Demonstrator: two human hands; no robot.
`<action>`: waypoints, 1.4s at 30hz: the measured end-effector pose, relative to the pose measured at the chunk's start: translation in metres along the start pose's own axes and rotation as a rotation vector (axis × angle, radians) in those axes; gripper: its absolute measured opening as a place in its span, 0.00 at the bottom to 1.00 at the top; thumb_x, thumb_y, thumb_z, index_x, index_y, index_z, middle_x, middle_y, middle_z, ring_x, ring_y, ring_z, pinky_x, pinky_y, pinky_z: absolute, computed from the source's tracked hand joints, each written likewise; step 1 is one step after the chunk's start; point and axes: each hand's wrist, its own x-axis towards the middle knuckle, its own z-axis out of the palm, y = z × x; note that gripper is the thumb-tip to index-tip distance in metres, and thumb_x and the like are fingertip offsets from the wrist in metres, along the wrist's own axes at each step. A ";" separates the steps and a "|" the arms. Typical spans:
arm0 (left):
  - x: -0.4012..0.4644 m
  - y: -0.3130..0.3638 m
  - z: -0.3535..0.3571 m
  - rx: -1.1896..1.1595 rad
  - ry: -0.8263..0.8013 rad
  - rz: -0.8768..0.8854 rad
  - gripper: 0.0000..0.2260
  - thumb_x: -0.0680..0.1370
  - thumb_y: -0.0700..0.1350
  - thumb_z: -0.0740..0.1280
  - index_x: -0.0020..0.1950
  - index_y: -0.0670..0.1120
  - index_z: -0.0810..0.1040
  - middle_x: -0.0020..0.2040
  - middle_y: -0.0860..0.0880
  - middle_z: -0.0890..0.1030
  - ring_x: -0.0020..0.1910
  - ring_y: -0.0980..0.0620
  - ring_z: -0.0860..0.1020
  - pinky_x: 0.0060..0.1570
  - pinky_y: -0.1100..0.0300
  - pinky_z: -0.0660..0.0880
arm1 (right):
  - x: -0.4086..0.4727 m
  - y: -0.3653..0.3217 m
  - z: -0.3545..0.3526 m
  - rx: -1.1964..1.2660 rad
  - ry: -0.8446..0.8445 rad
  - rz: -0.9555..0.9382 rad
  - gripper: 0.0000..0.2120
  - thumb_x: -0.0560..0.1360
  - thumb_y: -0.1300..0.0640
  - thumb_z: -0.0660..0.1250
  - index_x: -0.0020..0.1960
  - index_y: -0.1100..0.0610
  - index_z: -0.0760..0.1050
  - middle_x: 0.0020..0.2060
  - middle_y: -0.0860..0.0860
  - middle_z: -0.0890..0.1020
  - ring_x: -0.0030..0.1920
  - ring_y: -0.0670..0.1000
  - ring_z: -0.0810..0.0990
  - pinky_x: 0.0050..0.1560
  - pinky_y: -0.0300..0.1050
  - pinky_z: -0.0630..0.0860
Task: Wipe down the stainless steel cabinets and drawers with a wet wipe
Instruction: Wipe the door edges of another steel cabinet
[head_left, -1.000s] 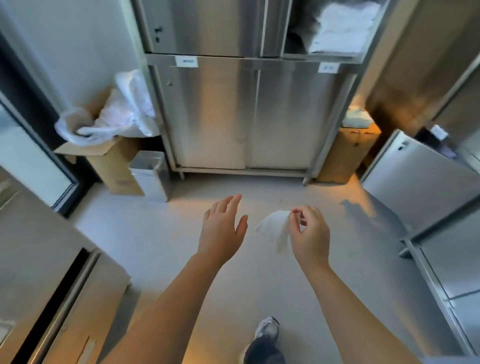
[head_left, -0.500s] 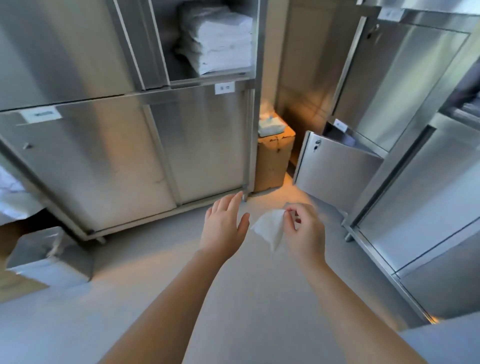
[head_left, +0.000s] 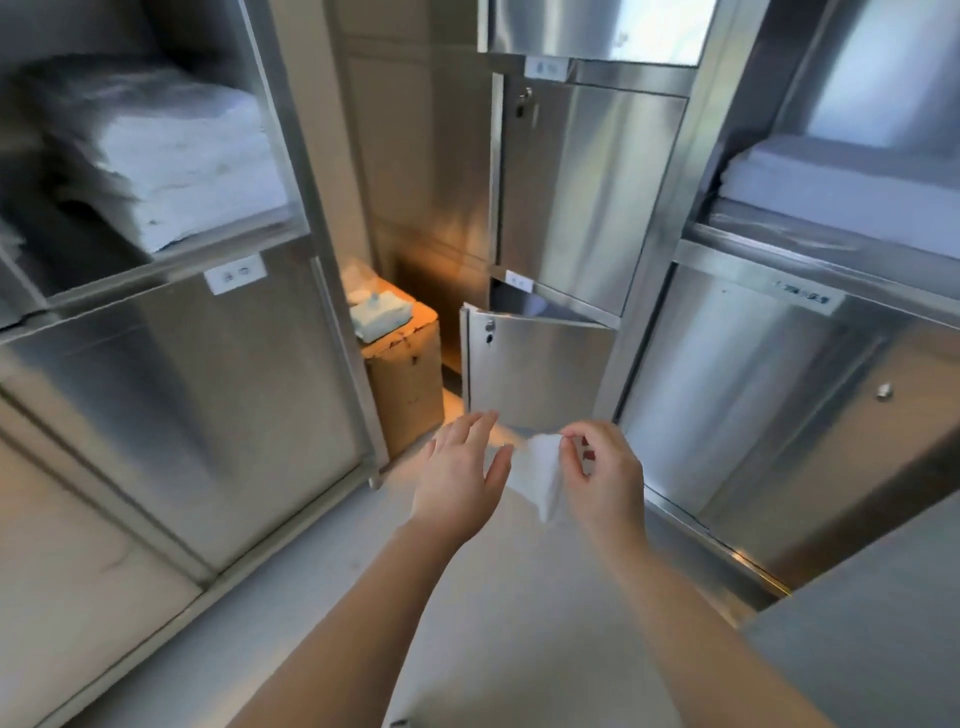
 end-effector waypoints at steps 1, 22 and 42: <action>0.017 -0.005 -0.001 -0.014 -0.026 0.029 0.21 0.83 0.53 0.59 0.74 0.48 0.69 0.72 0.49 0.71 0.71 0.48 0.67 0.71 0.49 0.64 | 0.009 -0.001 0.007 -0.003 0.036 0.015 0.04 0.75 0.68 0.67 0.44 0.61 0.79 0.43 0.52 0.80 0.42 0.54 0.79 0.44 0.47 0.75; 0.202 0.089 0.069 -0.583 -0.523 0.400 0.09 0.78 0.41 0.68 0.40 0.51 0.75 0.38 0.54 0.78 0.38 0.59 0.75 0.39 0.69 0.70 | 0.078 0.067 -0.027 -0.266 0.345 0.381 0.06 0.76 0.50 0.63 0.53 0.44 0.71 0.52 0.42 0.74 0.51 0.37 0.72 0.48 0.26 0.65; 0.310 0.320 0.200 -0.334 -0.405 0.777 0.08 0.78 0.44 0.69 0.56 0.47 0.80 0.56 0.53 0.78 0.56 0.55 0.72 0.56 0.64 0.67 | 0.214 0.222 -0.230 0.087 -0.012 0.498 0.07 0.74 0.57 0.72 0.44 0.55 0.74 0.43 0.52 0.79 0.46 0.52 0.78 0.44 0.39 0.74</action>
